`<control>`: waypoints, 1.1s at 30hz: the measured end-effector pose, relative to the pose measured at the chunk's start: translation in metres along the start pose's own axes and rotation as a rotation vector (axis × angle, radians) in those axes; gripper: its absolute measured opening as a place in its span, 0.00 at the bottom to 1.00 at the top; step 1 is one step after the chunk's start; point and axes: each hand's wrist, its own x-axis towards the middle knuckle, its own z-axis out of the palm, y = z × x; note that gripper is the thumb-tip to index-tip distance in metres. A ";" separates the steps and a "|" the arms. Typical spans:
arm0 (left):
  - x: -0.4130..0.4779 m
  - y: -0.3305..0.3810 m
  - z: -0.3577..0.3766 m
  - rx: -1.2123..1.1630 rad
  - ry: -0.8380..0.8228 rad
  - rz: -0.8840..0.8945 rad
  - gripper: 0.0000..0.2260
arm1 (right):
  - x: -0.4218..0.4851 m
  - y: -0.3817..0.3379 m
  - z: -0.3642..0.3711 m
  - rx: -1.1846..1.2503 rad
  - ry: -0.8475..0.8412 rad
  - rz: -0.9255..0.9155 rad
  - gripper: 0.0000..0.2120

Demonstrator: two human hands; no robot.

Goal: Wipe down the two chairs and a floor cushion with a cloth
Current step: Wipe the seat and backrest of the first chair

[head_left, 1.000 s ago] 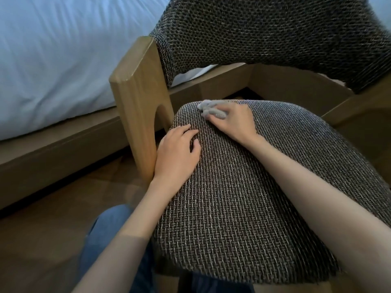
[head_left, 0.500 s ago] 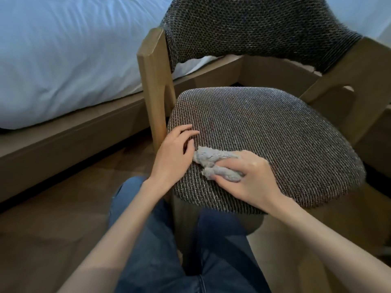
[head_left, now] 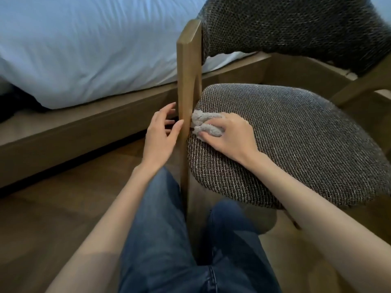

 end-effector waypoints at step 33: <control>0.041 0.002 0.039 -0.083 0.073 0.126 0.29 | 0.056 0.055 0.037 -0.087 0.071 0.075 0.15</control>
